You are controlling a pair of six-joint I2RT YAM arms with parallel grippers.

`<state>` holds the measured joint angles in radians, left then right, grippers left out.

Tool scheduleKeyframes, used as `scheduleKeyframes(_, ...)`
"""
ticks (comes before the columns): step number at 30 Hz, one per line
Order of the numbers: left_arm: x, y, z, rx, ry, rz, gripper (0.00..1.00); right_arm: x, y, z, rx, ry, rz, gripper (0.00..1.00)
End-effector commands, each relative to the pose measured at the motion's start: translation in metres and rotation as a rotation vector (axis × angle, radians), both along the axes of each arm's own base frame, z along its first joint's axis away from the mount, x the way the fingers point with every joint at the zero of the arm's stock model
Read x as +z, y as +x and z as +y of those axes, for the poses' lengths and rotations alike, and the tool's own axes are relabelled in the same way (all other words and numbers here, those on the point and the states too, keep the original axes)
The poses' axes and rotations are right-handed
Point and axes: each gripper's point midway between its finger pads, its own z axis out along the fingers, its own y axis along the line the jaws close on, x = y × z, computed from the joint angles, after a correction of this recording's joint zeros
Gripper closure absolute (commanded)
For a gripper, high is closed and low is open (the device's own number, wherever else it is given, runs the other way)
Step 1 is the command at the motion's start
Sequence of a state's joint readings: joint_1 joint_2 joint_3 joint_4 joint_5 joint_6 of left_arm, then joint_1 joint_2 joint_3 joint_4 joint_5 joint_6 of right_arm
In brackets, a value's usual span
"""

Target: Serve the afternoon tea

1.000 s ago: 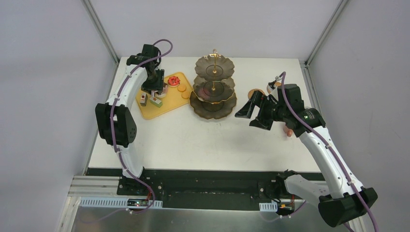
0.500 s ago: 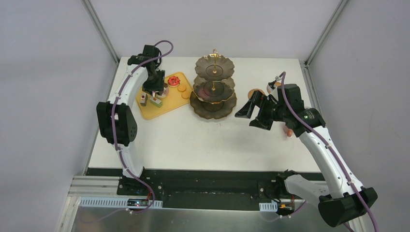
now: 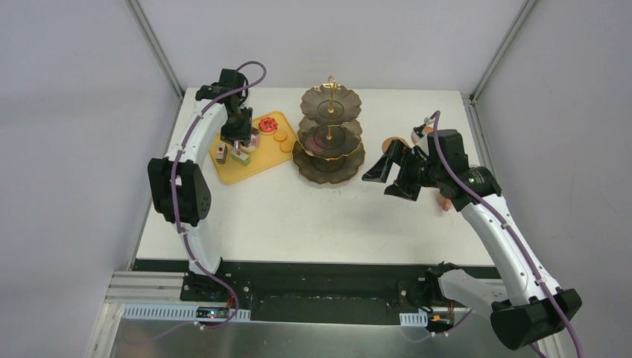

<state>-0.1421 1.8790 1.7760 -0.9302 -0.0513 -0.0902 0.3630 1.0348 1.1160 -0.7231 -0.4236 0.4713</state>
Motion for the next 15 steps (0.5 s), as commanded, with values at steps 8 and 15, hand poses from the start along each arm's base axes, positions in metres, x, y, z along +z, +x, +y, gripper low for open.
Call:
scheduleKeyframes(8,0.066,-0.037,-0.021,0.0,-0.099,-0.133,0.72,0.014,0.004,0.0,-0.014,0.014,-0.029,0.01)
scheduleKeyframes(15,0.091,-0.087,-0.079,-0.102,-0.08,-0.166,0.73,0.01,0.004,0.0,-0.012,0.015,-0.026,0.01)
